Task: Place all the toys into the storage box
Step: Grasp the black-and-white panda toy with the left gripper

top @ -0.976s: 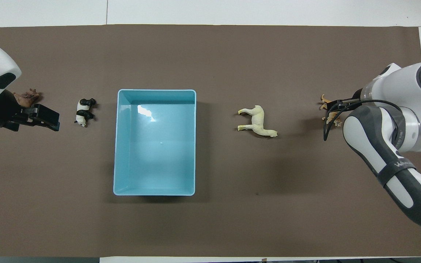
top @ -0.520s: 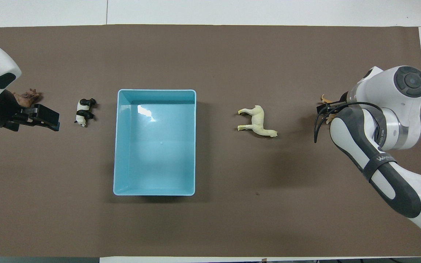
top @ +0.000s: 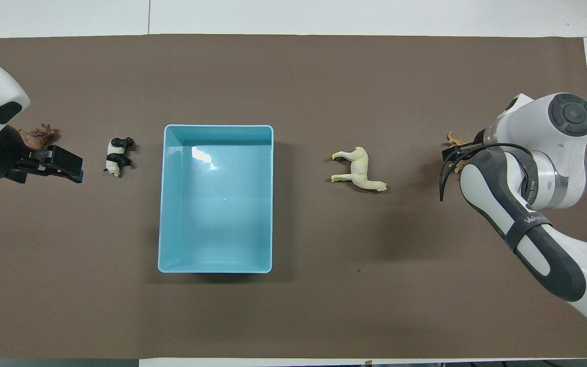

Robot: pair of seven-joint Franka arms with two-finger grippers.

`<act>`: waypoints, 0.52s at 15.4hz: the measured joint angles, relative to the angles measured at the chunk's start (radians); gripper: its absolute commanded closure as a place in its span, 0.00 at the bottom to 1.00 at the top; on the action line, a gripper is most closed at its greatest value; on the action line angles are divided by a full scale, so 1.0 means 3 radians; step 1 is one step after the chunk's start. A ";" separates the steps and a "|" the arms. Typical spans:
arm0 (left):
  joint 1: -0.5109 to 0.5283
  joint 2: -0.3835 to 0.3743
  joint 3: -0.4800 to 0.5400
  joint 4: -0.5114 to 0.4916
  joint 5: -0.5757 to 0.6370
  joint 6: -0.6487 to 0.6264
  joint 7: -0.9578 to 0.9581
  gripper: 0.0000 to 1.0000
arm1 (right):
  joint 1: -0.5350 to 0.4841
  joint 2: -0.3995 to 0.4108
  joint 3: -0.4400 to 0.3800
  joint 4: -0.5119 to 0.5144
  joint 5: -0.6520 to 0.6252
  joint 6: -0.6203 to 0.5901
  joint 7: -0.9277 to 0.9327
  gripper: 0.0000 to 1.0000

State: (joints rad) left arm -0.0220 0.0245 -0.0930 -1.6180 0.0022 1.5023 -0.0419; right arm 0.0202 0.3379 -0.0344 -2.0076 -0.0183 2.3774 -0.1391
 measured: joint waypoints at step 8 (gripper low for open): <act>0.0316 0.0116 0.0054 -0.1054 0.0024 0.1903 0.0013 0.00 | 0.0004 -0.0004 0.0010 -0.0039 0.0016 0.0022 -0.0001 1.00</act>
State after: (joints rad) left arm 0.0729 0.0594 -0.0769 -1.9341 0.0094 2.0732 -0.0380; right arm 0.0214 0.3367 -0.0315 -2.0194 -0.0134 2.3841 -0.1393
